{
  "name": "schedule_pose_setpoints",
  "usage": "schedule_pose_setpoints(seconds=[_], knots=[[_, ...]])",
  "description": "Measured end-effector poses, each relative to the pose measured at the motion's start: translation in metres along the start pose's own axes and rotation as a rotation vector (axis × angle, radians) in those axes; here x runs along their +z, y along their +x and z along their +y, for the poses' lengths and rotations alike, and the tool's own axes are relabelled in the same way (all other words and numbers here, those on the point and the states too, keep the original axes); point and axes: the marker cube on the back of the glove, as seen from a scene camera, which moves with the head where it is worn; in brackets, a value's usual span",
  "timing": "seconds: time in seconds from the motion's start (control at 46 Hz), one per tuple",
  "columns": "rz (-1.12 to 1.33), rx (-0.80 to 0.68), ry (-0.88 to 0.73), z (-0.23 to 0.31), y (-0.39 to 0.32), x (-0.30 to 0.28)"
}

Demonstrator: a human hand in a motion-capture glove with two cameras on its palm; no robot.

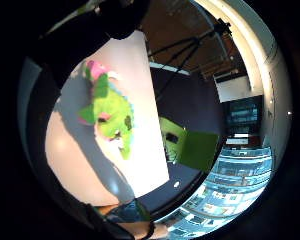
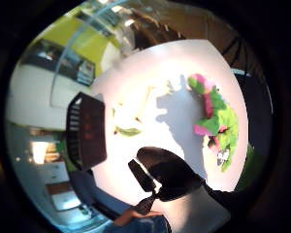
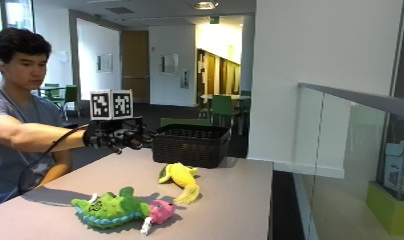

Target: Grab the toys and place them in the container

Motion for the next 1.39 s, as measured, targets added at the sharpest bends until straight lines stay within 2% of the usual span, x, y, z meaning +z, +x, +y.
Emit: schedule_pose_setpoints(seconds=[0.304,0.674,1.152,1.391], knots=[[-0.049,0.097,-0.101,0.002,0.049,0.086],[-0.134,0.128,-0.213,0.011,0.054,0.163],[-0.083,0.124,0.020,0.012,0.041,0.161],[-0.066,0.144,-0.051,0.013,0.043,0.146]])
